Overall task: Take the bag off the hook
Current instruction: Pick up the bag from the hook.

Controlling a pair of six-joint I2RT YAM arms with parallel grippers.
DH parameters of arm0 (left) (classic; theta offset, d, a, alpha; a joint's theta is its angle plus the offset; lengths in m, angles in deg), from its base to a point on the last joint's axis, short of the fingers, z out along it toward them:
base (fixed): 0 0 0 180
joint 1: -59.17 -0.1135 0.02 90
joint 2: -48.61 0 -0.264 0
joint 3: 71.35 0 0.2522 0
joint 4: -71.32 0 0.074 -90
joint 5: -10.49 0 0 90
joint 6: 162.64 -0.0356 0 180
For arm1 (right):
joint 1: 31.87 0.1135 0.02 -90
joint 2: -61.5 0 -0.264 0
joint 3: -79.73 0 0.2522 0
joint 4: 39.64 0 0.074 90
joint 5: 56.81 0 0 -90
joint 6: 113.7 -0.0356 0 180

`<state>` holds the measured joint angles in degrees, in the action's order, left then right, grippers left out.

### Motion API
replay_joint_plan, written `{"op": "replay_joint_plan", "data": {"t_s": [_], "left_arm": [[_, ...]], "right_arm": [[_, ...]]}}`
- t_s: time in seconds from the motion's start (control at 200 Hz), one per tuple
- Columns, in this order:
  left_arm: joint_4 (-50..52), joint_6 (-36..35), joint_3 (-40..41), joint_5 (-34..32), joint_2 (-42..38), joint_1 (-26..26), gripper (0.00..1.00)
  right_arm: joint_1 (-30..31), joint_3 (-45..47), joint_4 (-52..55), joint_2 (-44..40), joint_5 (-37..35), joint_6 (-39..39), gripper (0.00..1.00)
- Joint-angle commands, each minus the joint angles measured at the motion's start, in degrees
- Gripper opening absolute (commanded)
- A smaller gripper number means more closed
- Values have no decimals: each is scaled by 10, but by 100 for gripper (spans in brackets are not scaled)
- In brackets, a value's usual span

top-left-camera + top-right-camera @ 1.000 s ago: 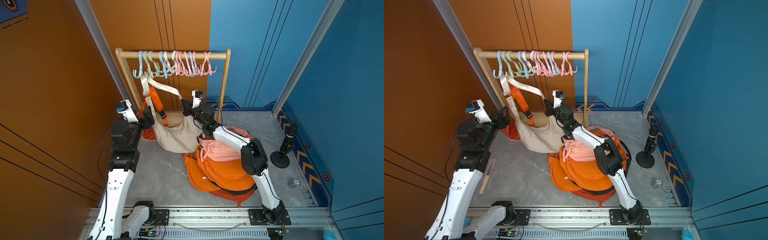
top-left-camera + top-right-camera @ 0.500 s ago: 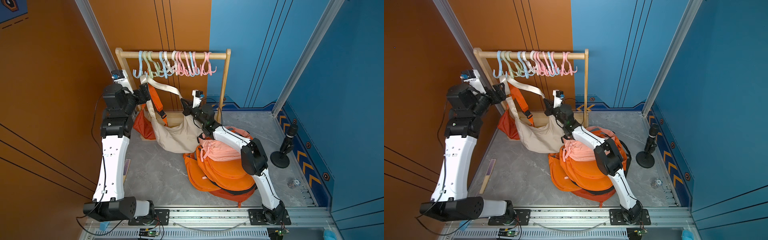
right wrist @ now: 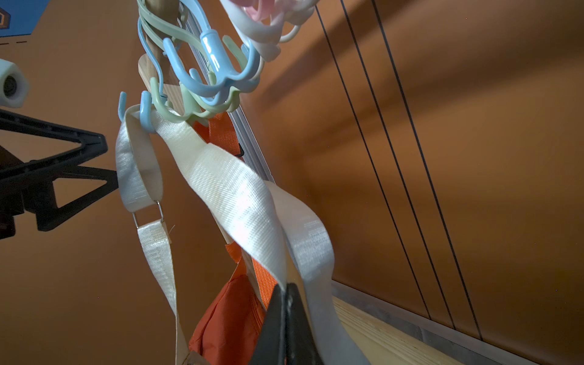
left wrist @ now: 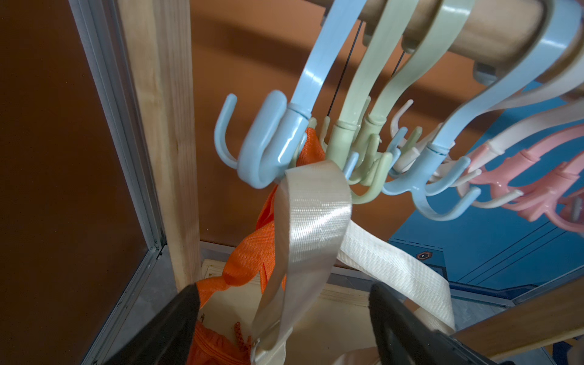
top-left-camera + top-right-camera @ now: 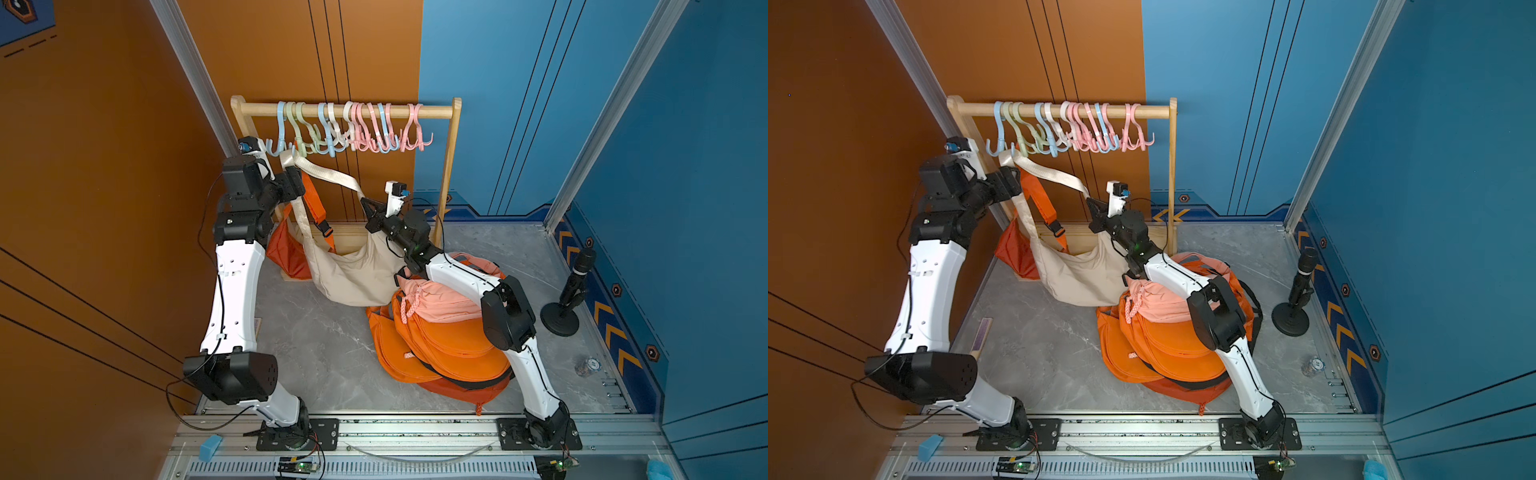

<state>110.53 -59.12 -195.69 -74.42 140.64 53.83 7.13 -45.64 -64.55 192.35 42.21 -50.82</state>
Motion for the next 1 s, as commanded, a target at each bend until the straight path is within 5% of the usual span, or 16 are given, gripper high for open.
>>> {"op": "replay_joint_plan", "data": {"t_s": [0.0, 0.095, 0.225, 0.4, 0.996], "left_arm": [[6, 7, -30, 20, 17, -3, 83], [5, 10, -43, 27, 30, -3, 71], [3, 13, -53, 28, 34, -4, 35], [-5, 12, -71, 31, 35, -8, 0], [-60, 40, -223, 79, 104, -35, 0]], "right_arm": [[-3, 0, -25, 5, 12, -9, 0], [-4, -4, -21, 5, 14, -8, 0], [-3, -6, -17, 5, 16, -8, 0], [-2, -10, -17, 5, 17, -13, 0], [51, -23, 16, -5, 36, -20, 0]]}}
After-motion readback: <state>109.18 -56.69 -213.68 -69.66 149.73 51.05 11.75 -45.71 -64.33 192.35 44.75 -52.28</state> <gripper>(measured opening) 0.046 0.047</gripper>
